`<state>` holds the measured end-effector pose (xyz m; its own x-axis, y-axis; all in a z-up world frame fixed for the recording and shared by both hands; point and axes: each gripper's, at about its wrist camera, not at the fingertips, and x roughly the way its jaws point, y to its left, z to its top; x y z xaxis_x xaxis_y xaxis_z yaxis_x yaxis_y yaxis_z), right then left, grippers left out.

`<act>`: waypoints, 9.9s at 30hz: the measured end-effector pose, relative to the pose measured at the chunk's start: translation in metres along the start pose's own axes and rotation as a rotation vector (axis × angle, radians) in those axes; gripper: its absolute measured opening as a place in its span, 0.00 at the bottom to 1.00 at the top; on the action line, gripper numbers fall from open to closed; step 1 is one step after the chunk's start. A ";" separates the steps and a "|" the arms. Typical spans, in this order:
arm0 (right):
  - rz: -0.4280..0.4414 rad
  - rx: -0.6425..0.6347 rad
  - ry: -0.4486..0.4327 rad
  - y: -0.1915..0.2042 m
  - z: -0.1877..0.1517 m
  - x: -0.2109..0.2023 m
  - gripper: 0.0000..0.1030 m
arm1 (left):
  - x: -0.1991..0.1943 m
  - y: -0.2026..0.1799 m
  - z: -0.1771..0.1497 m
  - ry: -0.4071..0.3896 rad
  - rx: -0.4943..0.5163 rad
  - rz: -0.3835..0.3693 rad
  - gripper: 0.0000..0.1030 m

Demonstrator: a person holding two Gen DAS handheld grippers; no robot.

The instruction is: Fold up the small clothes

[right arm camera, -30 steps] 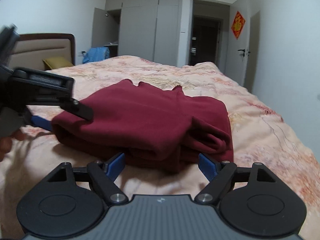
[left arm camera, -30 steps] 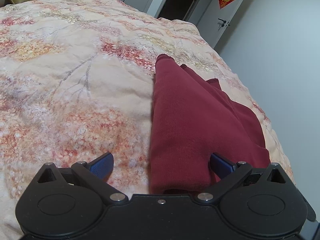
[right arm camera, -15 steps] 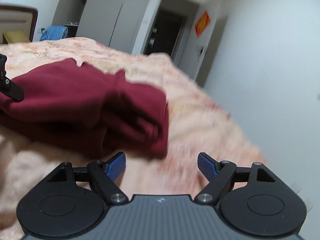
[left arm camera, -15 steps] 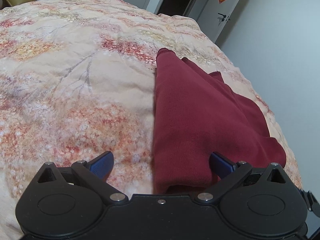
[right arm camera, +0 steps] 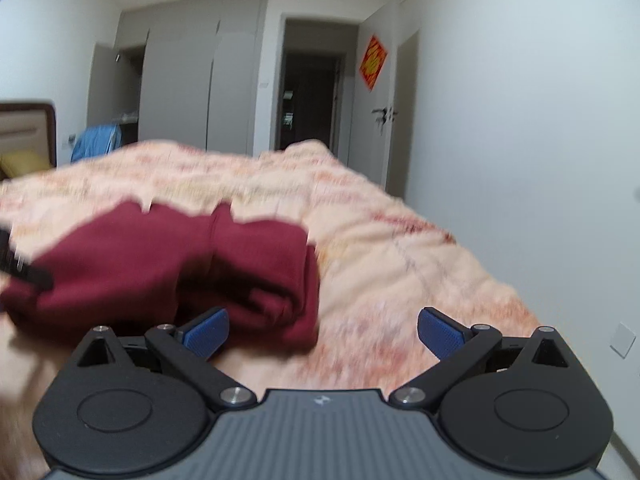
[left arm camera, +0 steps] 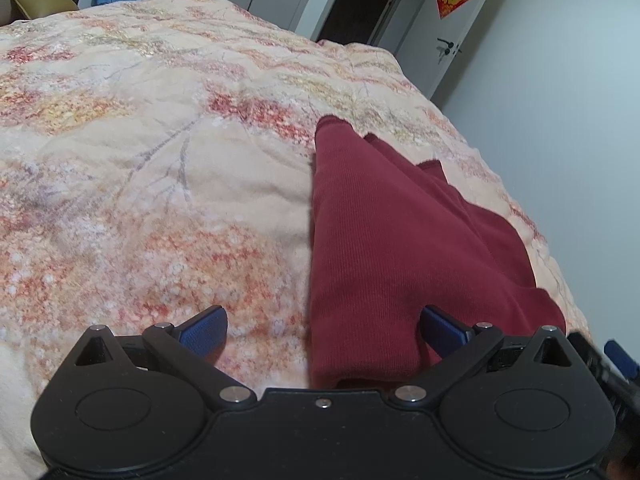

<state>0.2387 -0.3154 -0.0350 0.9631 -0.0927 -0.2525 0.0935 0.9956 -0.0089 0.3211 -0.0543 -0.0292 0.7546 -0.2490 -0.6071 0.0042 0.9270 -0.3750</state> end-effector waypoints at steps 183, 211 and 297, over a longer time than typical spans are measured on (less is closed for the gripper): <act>0.342 0.052 0.131 0.183 0.042 0.171 0.66 | -0.031 0.101 0.105 -0.167 0.076 0.212 0.93; 0.427 0.049 -0.181 0.120 0.085 -0.022 1.00 | -0.176 0.043 0.032 -0.405 0.089 0.196 0.99; 0.285 -0.046 -0.320 0.102 -0.027 -0.231 1.00 | -0.271 0.036 -0.150 -0.414 0.193 0.160 0.99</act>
<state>0.0186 -0.1923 -0.0039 0.9792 0.1934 0.0612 -0.1920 0.9810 -0.0271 0.0178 0.0044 0.0168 0.9534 -0.0025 -0.3016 -0.0414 0.9894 -0.1390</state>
